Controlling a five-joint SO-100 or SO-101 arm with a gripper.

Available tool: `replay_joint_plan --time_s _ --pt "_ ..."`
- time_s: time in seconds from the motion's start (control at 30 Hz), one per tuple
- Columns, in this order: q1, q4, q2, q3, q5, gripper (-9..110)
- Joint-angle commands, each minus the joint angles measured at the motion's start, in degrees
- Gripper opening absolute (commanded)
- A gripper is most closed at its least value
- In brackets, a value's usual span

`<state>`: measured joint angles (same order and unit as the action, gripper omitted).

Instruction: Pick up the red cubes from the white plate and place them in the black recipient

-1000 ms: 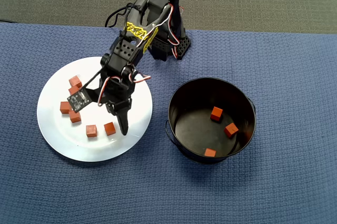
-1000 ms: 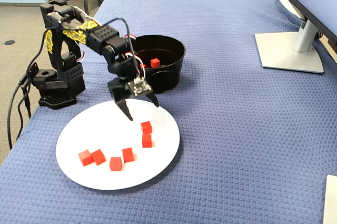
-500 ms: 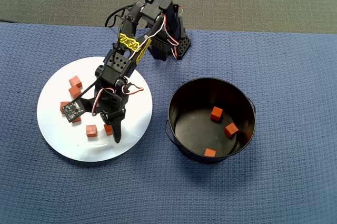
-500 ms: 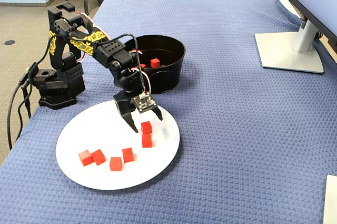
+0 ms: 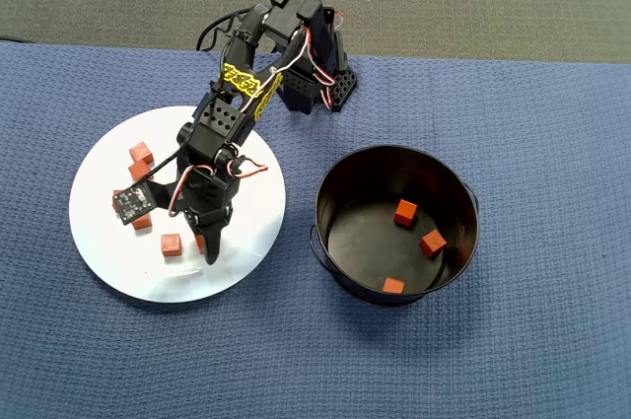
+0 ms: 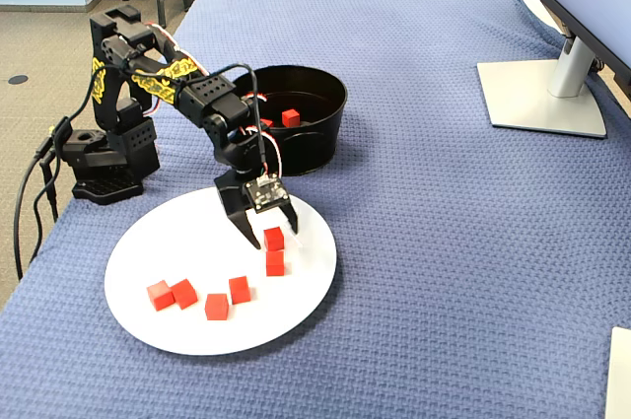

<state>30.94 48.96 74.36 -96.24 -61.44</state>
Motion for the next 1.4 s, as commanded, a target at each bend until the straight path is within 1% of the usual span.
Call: replay_joint_plan --time_s 0.0,0.17,0.27,0.43,0.53,0.63,0.73,0.87,1.0,1.1,1.17,1.2,1.3,1.33,1.37 --pt "-1.14 -0.79 2.20 2.29 1.76 0" --pt "-1.05 -0.35 3.08 2.20 2.55 0" --pt "-0.44 0.79 7.03 2.29 5.98 0" --pt "1.49 9.14 23.20 3.69 19.07 0" --pt "-0.18 14.77 31.38 5.19 27.25 0" --pt "-5.71 19.78 34.54 9.84 34.54 0" --pt "-14.68 23.38 37.79 11.60 39.64 0" --pt "-27.77 23.64 38.50 10.81 45.62 0" --pt "-41.04 23.47 36.65 8.00 49.04 0" --pt "-48.60 23.64 35.51 6.77 52.38 0" --pt "-51.24 24.52 34.28 6.77 50.27 32" --pt "-51.42 25.05 33.93 6.94 48.87 39" --pt "-46.85 26.37 34.54 7.56 44.03 47" --pt "-44.21 26.89 35.07 7.73 41.22 52" --pt "-40.78 26.98 35.51 7.73 38.58 53"
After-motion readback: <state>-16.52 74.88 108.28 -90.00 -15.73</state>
